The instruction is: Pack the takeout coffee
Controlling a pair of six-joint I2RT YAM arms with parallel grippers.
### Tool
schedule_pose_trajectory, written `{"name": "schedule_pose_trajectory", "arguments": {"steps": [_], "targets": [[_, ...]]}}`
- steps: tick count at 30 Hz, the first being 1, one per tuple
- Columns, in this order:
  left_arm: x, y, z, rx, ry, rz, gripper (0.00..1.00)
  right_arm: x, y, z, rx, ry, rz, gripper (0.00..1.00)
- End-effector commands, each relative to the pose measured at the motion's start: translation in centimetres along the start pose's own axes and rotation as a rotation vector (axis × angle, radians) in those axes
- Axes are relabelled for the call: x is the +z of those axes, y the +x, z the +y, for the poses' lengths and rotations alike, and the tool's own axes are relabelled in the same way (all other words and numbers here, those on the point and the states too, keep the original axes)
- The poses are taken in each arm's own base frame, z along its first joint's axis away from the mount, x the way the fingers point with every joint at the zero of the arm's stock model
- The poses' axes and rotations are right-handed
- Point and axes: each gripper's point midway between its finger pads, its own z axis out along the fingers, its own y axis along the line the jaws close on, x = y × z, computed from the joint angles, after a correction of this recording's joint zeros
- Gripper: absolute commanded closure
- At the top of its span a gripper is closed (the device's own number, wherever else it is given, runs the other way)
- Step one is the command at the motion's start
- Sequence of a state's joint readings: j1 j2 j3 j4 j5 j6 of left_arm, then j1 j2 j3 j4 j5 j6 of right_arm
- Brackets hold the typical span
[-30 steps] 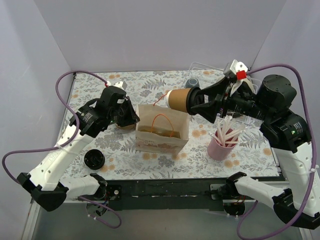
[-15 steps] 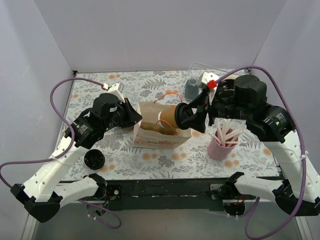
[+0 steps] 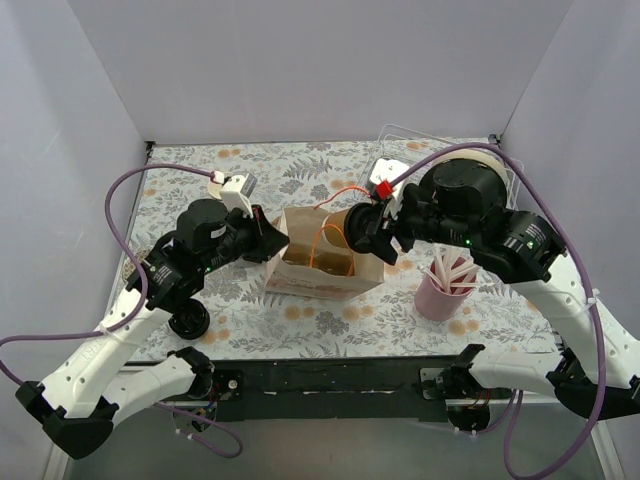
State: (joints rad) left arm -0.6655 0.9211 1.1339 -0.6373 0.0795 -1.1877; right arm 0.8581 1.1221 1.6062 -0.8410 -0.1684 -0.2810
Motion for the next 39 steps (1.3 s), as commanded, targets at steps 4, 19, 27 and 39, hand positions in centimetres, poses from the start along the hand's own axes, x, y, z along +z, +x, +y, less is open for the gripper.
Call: {"name": "schedule_pose_trajectory", "arguments": {"steps": [4, 19, 27, 39], "targets": [[-0.4, -1.5, 0.0, 0.113, 0.026, -0.094, 1.00, 1.2, -1.3, -0.2, -0.064, -0.023, -0.029, 0.59], [0.3, -2.0, 0.1, 0.100, 0.016, -0.113, 1.00, 2.3, 1.0, 2.9, -0.074, -0.131, -0.021, 0.59], [0.3, -0.8, -0.6, -0.002, 0.070, -0.102, 1.00, 3.1, 2.9, 4.3, -0.248, -0.066, 0.024, 0.61], [0.5, 0.0, -0.6, 0.323, 0.180, -0.177, 1.00, 5.8, 4.7, 1.9, -0.457, 0.067, 0.115, 0.59]]}}
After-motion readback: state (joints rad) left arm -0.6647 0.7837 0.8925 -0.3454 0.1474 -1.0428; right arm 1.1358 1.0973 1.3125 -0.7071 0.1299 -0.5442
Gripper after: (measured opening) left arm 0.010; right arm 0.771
